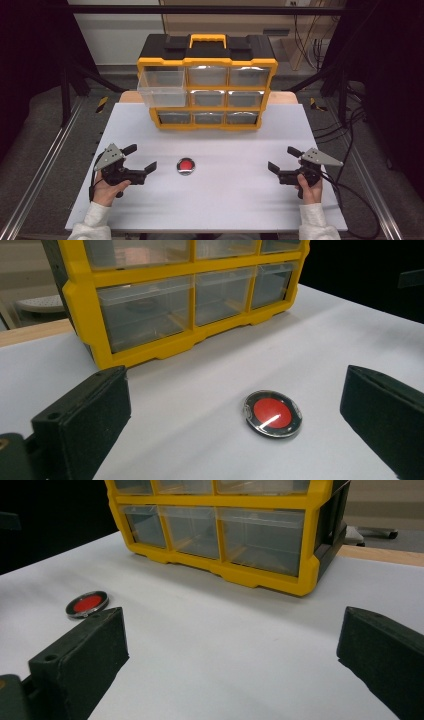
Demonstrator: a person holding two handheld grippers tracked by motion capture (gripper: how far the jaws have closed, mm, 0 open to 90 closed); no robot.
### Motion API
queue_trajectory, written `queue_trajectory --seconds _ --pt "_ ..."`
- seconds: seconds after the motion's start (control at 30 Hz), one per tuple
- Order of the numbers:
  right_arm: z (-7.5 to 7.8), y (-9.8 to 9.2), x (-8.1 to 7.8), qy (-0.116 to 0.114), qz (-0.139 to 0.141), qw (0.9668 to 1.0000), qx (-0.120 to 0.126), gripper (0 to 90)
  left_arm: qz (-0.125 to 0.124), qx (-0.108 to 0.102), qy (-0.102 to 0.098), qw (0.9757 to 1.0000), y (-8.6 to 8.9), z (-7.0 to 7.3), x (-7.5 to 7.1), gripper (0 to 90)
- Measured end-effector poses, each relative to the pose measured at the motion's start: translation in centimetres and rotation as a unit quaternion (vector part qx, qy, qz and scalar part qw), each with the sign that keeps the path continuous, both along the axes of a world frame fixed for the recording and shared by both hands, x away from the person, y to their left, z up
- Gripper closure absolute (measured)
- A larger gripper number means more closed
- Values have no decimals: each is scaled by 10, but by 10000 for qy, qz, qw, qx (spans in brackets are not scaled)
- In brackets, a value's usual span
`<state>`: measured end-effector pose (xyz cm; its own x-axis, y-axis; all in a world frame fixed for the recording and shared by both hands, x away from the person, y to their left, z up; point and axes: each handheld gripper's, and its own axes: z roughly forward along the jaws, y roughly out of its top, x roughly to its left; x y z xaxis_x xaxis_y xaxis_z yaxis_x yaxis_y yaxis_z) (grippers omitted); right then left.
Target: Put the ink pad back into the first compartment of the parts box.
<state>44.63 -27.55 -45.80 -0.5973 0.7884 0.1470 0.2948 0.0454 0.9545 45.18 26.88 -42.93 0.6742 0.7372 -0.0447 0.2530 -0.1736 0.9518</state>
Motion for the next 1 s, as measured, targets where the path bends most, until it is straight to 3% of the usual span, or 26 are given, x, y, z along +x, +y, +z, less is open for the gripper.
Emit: queue_trajectory --seconds 0.5,1.0 --pt "1 -1 -1 -25 -1 10000 24 4 -79 93 -45 9999 -16 16 -1 0" --pt "1 -1 -1 -44 -10 10000 -26 4 -181 309 170 9992 -36 21 8 1"
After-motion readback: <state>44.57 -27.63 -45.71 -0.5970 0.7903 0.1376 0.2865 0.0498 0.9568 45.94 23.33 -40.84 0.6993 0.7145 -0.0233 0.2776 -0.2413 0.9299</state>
